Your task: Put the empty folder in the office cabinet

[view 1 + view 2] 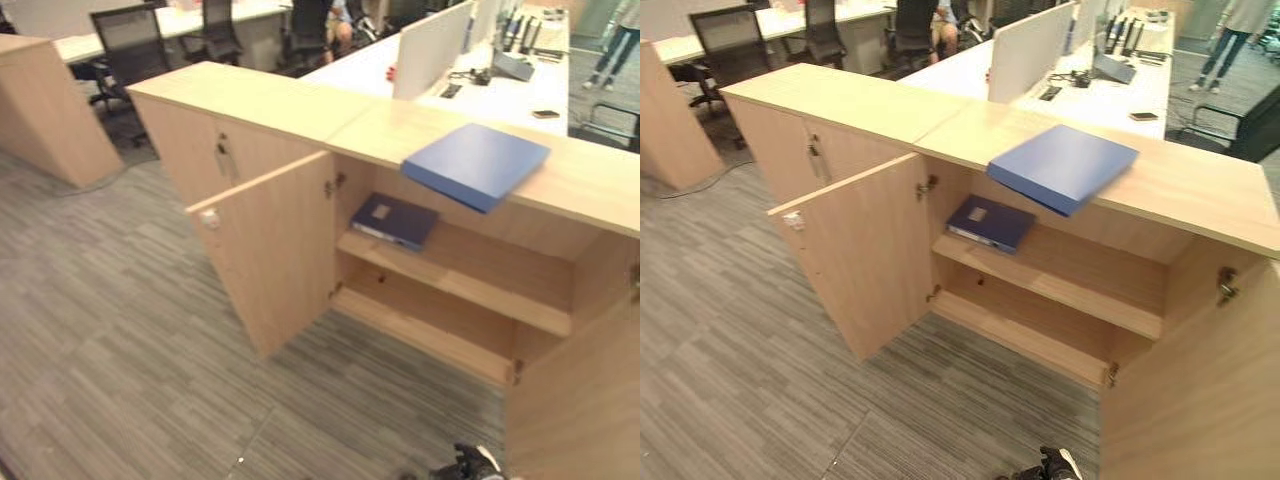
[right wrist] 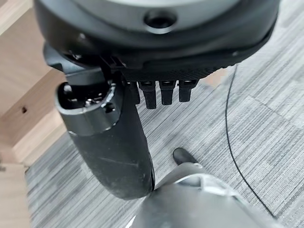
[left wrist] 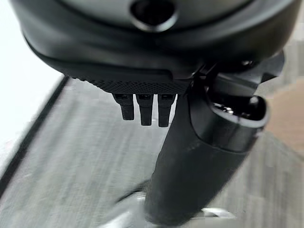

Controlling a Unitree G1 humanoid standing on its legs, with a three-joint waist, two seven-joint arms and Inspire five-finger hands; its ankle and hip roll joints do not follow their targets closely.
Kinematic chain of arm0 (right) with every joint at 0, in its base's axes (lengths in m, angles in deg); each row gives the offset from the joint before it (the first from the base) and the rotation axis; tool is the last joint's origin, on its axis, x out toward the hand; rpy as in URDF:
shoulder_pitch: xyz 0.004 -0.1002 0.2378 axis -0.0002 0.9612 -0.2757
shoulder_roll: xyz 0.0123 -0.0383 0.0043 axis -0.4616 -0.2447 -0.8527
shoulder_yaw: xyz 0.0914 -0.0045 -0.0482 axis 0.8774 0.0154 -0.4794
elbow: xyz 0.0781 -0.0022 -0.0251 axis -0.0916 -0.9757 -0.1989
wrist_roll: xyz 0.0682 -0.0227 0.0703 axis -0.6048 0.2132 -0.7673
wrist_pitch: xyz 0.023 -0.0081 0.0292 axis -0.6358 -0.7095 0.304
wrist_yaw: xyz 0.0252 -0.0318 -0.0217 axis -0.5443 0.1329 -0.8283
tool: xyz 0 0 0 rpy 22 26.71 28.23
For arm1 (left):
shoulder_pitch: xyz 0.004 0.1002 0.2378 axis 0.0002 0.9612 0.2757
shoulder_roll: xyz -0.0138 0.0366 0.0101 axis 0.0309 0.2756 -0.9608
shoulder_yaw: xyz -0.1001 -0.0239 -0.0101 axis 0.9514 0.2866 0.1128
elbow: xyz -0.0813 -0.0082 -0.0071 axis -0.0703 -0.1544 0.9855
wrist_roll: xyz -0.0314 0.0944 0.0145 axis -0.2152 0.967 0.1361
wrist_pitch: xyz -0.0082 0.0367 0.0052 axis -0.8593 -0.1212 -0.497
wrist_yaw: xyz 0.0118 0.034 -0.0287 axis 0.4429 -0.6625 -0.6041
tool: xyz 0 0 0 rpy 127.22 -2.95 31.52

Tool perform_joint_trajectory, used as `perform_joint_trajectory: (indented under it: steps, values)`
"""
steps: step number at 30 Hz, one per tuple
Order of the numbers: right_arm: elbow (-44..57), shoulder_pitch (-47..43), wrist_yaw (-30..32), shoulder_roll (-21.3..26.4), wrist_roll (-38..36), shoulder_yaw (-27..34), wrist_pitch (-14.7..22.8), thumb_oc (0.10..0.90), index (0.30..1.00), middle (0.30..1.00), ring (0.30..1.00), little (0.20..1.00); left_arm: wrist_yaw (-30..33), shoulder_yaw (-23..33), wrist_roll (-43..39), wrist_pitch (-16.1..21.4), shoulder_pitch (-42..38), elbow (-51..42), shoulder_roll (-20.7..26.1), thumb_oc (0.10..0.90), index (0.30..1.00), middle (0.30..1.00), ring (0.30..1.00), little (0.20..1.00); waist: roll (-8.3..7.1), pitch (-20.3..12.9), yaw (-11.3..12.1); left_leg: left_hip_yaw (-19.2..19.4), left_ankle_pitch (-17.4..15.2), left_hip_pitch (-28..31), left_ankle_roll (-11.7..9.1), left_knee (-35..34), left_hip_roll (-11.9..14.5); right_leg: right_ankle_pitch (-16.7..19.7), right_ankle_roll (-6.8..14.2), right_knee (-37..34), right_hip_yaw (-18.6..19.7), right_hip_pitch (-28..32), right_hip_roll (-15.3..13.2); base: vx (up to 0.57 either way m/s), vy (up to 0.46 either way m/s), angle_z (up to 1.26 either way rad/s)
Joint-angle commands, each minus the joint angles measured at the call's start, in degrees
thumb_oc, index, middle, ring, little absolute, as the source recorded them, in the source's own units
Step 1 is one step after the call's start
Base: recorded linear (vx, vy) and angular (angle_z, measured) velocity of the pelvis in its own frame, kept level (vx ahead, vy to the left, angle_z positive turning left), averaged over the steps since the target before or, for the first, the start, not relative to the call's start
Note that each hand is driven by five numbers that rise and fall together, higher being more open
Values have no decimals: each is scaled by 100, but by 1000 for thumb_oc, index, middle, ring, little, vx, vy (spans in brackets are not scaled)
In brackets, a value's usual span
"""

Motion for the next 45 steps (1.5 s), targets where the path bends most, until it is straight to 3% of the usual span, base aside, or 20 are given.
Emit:
perform_joint_trajectory:
  steps: [1,6,8,10,12,13,14,16,18,20,21,22,23,28,33,39,45]
  values:
    - [-180,-88,92,101,5,-199,23,800,900,900,900,900,-35,-18,-9,274,-491,-140,-135,800,900,900,900,900,-60,162,-11,-142,-550,499,-49,-145,-5,358,48,-493,217,-57,219,285,-290,-26]
    - [-293,-72,106,117,-21,-281,20,800,900,900,900,900,-39,-180,-124,304,-643,-388,-162,800,900,900,900,900,-122,99,-140,-92,-577,683,-258,27,418,21,-168,-314,494,-32,558,199,-221,-11]
    - [-319,-83,119,117,-53,-340,27,800,900,900,900,900,-35,-200,-250,309,-674,-529,-165,800,900,900,900,900,-196,95,-153,-46,-488,572,-397,722,763,-189,-353,-287,619,93,808,162,-261,-13]
    - [-320,-84,120,117,-53,-340,27,800,900,900,900,900,-35,-200,-251,308,-674,-531,-164,800,900,900,900,900,-194,96,-153,-49,-498,563,-406,745,774,-191,-359,-290,618,95,816,105,-185,-25]
    - [-286,-87,146,146,-94,-388,36,800,900,900,900,900,-45,-180,-403,311,-629,-744,-164,800,900,900,900,900,-328,188,-23,-226,-63,138,-321,2314,1148,-485,-689,-341,795,470,1166,210,-357,-20]
    - [-286,-87,146,146,-94,-386,35,800,900,900,900,900,-44,-182,-403,309,-629,-747,-163,800,900,900,900,900,-323,189,-26,-238,-72,120,-329,2344,1160,-488,-696,-342,790,470,1175,141,-226,-32]
    - [-246,-90,137,186,-86,-401,23,800,900,900,900,900,-51,-235,-390,312,-618,-798,-169,800,900,900,900,900,-372,258,71,-487,-4,-274,-191,2648,1039,-579,-745,-353,890,586,1180,73,-84,-58]
    - [-222,-91,121,202,-78,-403,22,800,900,900,900,900,-59,-252,-392,310,-618,-833,-167,800,900,900,900,900,-408,264,98,-593,-61,-472,-147,2689,972,-601,-742,-355,927,623,1160,71,-54,-39]
    - [-227,-102,102,222,-40,-442,17,800,900,900,900,900,-59,-275,-408,334,-603,-898,-147,800,900,900,900,900,-476,285,202,-809,-178,-778,-122,2375,759,-622,-704,-415,1063,719,1105,64,14,-6]
    - [-229,-114,97,244,-14,-470,26,800,900,900,900,900,-60,-286,-482,367,-594,-1016,-119,800,900,900,900,900,-519,299,293,-995,29,-1051,-143,1898,571,-578,-708,-471,1105,743,1036,51,45,-13]
    - [-227,-111,98,256,-14,-474,31,800,900,900,900,900,-69,-303,-529,388,-569,-1120,-97,800,900,900,900,900,-509,319,334,-1138,131,-1142,-211,1572,505,-615,-694,-496,1146,823,1031,165,73,-32]
    - [-229,-107,105,265,9,-482,27,800,900,900,900,900,-80,-323,-588,407,-546,-1284,-73,800,900,900,900,900,-437,357,409,-1388,519,-1330,-335,1075,477,-664,-681,-537,1225,946,1076,169,81,-26]
    - [-229,-100,113,269,23,-485,25,800,900,900,900,900,-83,-338,-604,410,-536,-1335,-70,800,900,900,900,900,-399,352,430,-1494,690,-1429,-372,874,481,-675,-668,-556,1247,984,1097,128,64,-28]
    - [-276,-71,95,303,98,-427,-6,800,900,900,900,900,-98,-351,-738,464,-494,-1618,-87,800,900,900,900,900,-201,406,527,-1747,1123,-1633,-501,282,472,-841,-586,-522,1514,1315,1098,173,116,-26]
    - [-386,31,38,277,214,-385,-41,800,900,900,900,900,-171,-377,-706,453,-393,-1676,-111,800,900,900,900,900,-114,262,540,-1593,1123,-1387,-510,52,531,-878,-472,-636,1559,1499,1015,197,163,-29]
    - [-451,84,-51,151,277,-346,-82,800,900,900,900,900,-254,-212,-1084,478,-320,-1676,-80,800,900,900,900,900,-150,-5,595,-1238,724,-1015,-203,7,98,-728,-97,-532,1605,1467,412,203,253,-24]
    - [-248,46,-71,74,252,-355,-71,800,900,900,900,900,-231,-89,-1156,474,-334,-1452,-89,800,900,900,900,900,-194,-129,528,-1055,396,-767,112,-113,-391,-266,191,-158,1677,1183,-12,116,229,-10]
